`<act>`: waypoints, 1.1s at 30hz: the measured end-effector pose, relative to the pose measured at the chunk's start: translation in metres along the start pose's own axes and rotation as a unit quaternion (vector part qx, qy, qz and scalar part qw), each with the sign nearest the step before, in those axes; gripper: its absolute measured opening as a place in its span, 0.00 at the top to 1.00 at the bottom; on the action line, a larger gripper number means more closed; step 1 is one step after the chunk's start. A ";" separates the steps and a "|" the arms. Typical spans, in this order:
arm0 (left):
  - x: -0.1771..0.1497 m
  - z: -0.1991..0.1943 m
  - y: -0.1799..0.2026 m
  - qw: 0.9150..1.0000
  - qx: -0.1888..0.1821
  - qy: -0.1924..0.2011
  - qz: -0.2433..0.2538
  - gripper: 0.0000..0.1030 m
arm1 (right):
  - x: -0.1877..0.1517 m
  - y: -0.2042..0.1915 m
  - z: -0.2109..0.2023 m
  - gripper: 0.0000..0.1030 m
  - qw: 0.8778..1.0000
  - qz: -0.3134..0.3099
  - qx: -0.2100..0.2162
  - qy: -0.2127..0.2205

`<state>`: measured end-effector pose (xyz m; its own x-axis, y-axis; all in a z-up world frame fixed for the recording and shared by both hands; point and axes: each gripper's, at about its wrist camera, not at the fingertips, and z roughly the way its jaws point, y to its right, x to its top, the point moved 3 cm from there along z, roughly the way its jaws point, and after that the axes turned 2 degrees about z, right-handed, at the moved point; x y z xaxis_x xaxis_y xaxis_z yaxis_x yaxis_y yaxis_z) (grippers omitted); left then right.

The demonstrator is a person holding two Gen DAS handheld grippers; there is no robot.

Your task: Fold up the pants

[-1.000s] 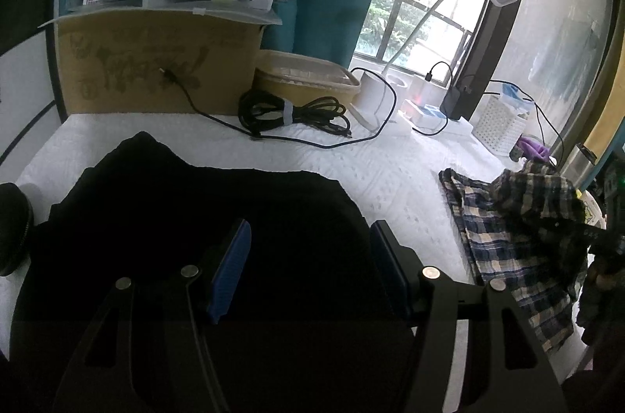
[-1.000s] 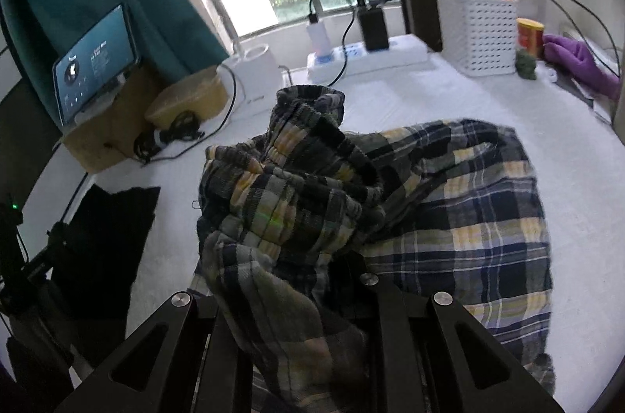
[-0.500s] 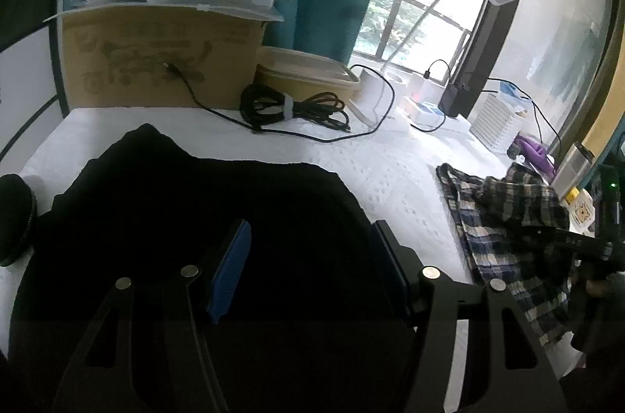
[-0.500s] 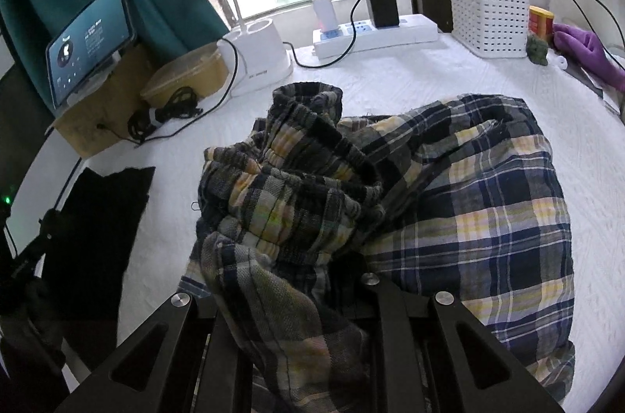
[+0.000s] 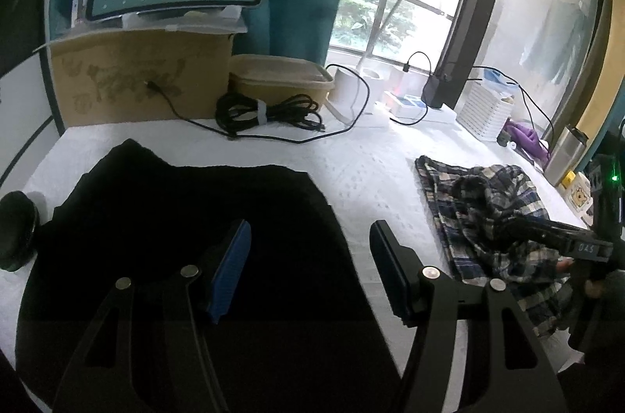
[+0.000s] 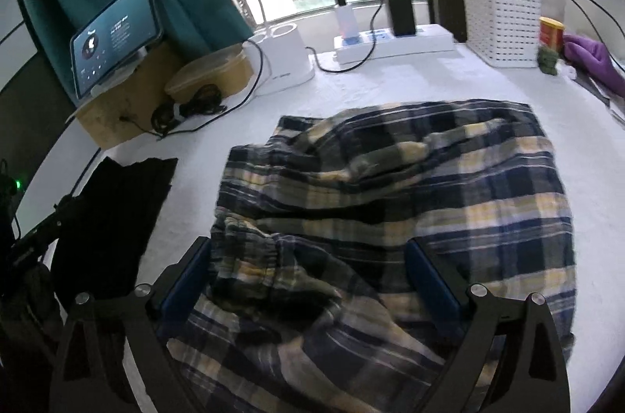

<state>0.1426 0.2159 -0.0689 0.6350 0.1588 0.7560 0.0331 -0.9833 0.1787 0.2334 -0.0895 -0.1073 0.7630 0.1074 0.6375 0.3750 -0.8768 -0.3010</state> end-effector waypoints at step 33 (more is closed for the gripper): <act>0.008 0.029 0.200 0.988 -0.089 -0.041 0.118 0.39 | -0.024 0.176 -0.114 0.05 0.987 0.093 -0.092 0.092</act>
<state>0.1768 0.0181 -0.0451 0.6690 -0.0883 0.7380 -0.2549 -0.9599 0.1162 0.2210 -0.2995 -0.0949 0.6942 -0.1350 0.7070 0.1237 -0.9453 -0.3019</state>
